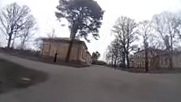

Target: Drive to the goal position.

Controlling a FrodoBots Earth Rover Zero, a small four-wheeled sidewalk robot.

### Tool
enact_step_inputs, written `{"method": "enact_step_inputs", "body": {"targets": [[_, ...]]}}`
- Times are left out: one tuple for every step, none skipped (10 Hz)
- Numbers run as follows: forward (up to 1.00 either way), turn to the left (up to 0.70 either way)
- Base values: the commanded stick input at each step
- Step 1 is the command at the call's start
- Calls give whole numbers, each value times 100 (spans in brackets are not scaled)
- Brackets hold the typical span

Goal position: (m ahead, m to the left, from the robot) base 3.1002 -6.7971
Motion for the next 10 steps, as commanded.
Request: {"method": "enact_step_inputs", "body": {"targets": [[100, 0], [100, 0], [100, 0], [100, 0], [100, 0], [100, 0], [100, 0], [100, 0], [100, 0], [100, 0]]}}
